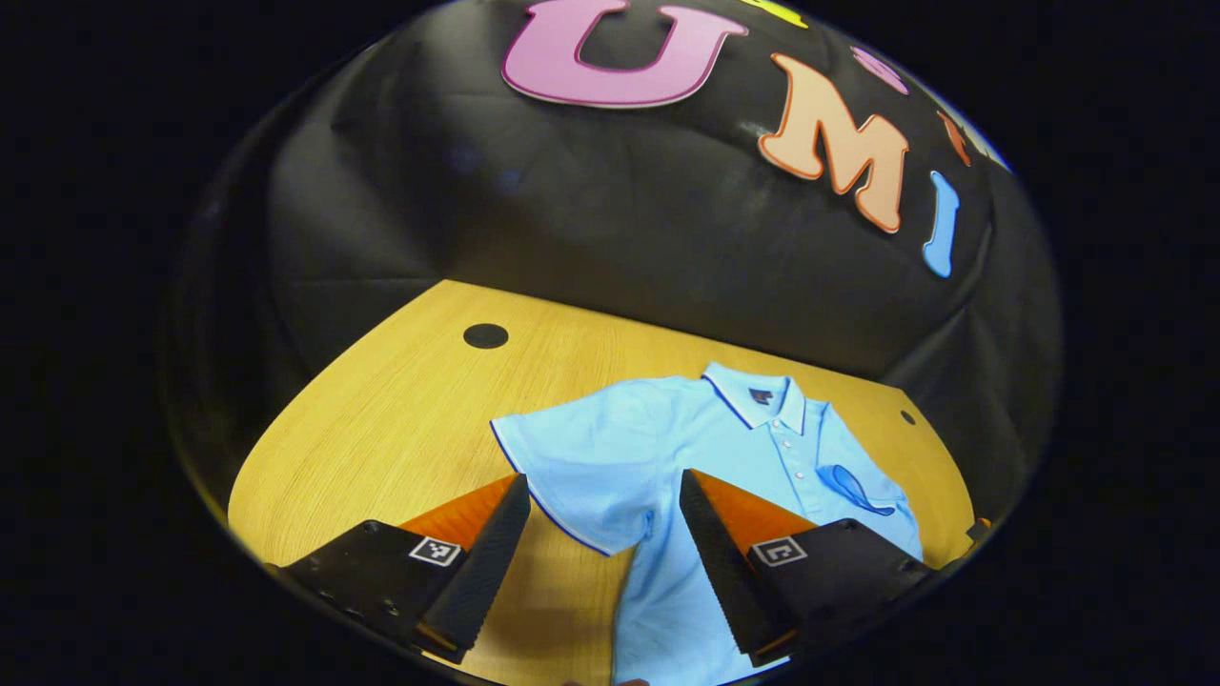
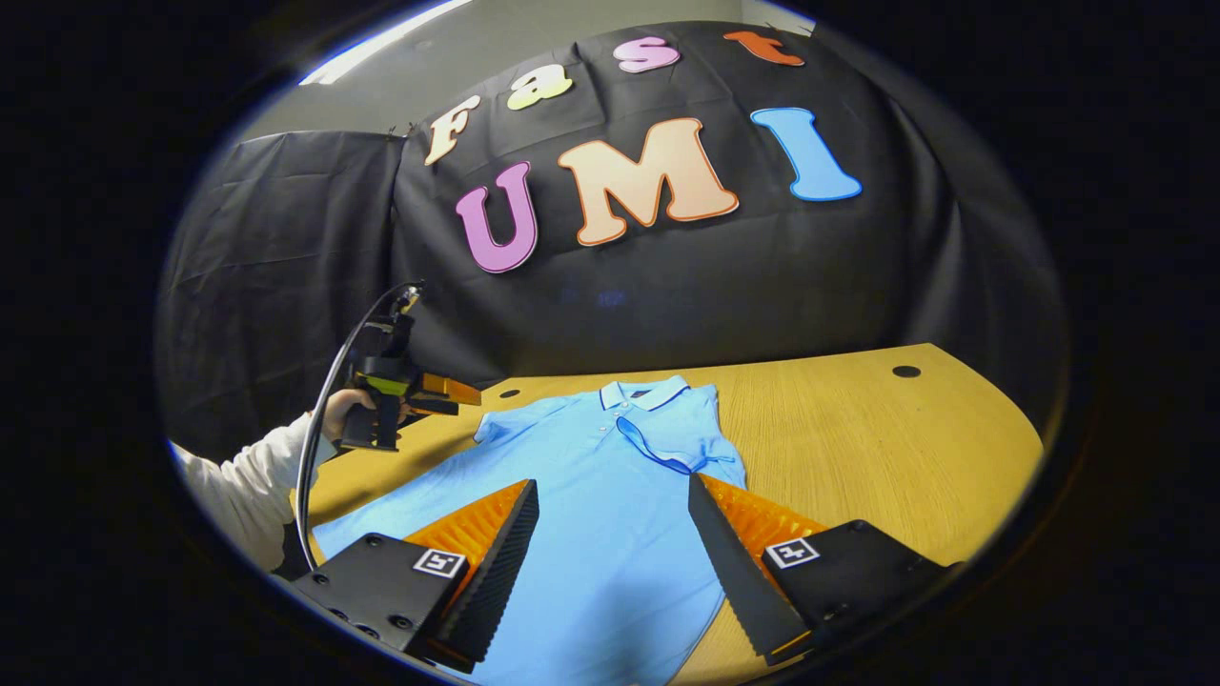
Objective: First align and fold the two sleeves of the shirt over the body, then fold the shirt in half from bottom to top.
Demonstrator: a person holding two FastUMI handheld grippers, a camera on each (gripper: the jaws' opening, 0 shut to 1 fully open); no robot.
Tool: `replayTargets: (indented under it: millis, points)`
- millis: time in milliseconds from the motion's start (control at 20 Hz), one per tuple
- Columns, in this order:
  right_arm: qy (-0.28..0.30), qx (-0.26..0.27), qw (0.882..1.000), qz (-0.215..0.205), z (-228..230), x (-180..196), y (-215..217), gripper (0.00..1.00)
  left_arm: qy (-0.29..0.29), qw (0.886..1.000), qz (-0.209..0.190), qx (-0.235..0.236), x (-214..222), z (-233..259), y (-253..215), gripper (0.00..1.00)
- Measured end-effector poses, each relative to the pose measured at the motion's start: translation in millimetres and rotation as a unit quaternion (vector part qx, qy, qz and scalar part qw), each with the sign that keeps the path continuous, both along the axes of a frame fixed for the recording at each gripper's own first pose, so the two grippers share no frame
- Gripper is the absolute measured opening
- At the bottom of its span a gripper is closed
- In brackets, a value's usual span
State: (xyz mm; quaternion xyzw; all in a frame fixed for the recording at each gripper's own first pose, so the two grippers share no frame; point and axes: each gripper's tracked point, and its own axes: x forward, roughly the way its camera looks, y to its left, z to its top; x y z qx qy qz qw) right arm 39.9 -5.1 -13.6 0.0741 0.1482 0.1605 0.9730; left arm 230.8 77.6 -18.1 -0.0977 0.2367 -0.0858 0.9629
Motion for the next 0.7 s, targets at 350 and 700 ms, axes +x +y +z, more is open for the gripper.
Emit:
replayTargets:
  millis: [350,700]
  points:
    - [0.002,-0.011,1.000,-0.023,-3,7,-21,0.98,0.039,0.999,0.017,0.030,27,-32,6,0.88]
    - [0.006,-0.005,0.999,-0.039,-4,10,-34,0.98,0.047,0.998,0.026,0.045,32,-44,10,0.82]
